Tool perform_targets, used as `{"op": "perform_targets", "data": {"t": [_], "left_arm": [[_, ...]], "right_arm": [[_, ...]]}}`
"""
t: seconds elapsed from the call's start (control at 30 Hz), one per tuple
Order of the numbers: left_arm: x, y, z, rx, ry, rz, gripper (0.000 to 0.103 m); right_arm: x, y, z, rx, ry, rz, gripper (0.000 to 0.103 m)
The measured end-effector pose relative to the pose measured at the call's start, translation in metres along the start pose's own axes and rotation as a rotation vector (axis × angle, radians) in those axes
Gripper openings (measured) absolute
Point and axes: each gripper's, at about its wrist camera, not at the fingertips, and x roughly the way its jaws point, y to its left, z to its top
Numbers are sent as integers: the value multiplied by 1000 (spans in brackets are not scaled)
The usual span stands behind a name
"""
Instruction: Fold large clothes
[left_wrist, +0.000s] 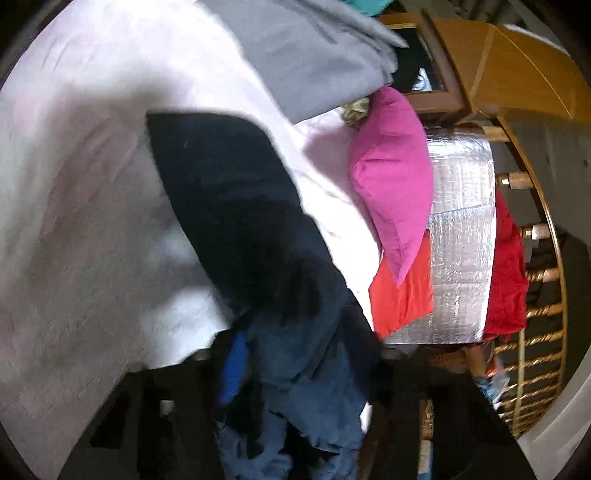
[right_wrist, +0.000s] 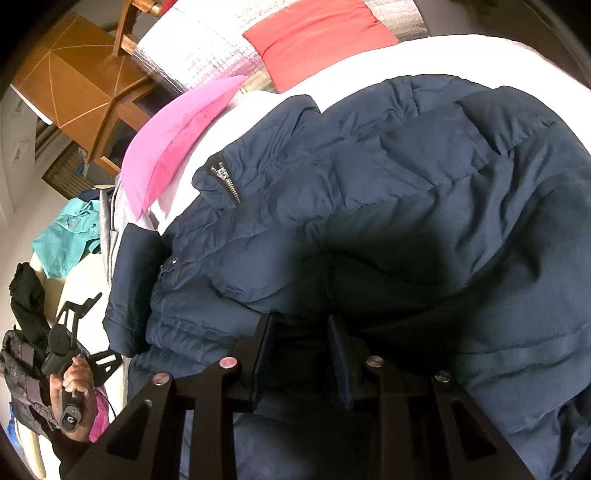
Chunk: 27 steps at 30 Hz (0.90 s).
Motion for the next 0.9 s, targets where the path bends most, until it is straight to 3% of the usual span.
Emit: {"op": "perform_targets", "data": {"t": [0.07,0.13,0.27,0.47,0.6,0.7,0.8,0.9], "left_arm": [[-5,-11,-7,78,-21,29,20],[-4,-28,-11,154,-22,9,15],[-8,-76,-37,367,-22,-35,14],[-3,-133,-114,672,42,-123,12],[18,-150,-178,852,148,-130,10],[38,-149,-213,931,229,-99,10],[58,-131,-242,941,361,-3,11],[78,-114,-244,855,538,112,13]], "right_arm": [[-2,0,-1,4,2,2,33],[-6,2,-1,1,4,7,35],[-29,3,-1,-18,-67,2,35],[-71,-1,-1,-41,-181,-15,35],[-90,-11,-2,-8,-220,-15,35],[-101,-22,-5,14,-246,-18,35],[-106,-30,-6,32,-250,-24,35],[-108,-33,-8,44,-248,-31,35]]}}
